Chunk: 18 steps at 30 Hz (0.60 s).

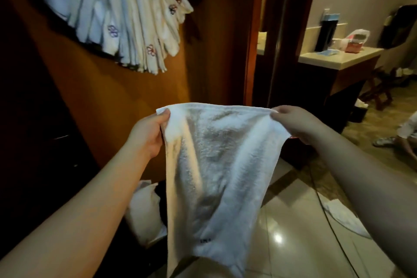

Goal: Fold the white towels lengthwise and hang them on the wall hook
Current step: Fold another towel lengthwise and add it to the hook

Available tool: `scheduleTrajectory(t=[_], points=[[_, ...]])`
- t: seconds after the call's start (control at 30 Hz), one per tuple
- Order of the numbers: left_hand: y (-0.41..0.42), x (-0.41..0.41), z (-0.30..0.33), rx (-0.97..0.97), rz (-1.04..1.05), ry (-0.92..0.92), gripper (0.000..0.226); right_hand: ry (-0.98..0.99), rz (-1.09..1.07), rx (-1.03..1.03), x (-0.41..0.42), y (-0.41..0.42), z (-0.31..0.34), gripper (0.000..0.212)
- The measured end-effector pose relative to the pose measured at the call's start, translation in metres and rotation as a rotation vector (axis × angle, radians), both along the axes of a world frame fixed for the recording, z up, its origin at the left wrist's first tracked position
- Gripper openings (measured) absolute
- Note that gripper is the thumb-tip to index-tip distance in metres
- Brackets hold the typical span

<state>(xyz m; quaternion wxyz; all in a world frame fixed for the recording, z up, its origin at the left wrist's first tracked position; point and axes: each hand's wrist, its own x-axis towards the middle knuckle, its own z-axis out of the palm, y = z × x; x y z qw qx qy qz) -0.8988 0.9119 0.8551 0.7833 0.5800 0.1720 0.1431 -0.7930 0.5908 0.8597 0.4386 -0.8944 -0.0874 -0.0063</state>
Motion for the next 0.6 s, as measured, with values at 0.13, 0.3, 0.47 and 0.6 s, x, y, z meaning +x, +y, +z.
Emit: scheduleTrajectory(t=[0.13,0.3,0.47,0.6], points=[[-0.003,-0.04,0.008,0.046,0.008,-0.035,0.019,0.192,0.248,0.417,-0.031,0.051,0.0,0.041],[-0.009,-0.073,0.015,0.132,0.032,-0.079,0.026,0.202,0.481,0.648,-0.087,0.114,0.012,0.027],[-0.005,-0.096,0.019,0.249,-0.009,-0.108,0.043,0.144,0.648,0.605,-0.131,0.149,0.036,0.04],[0.0,-0.11,0.025,0.232,-0.037,-0.164,0.045,-0.211,0.67,0.341,-0.144,0.158,0.038,0.041]])
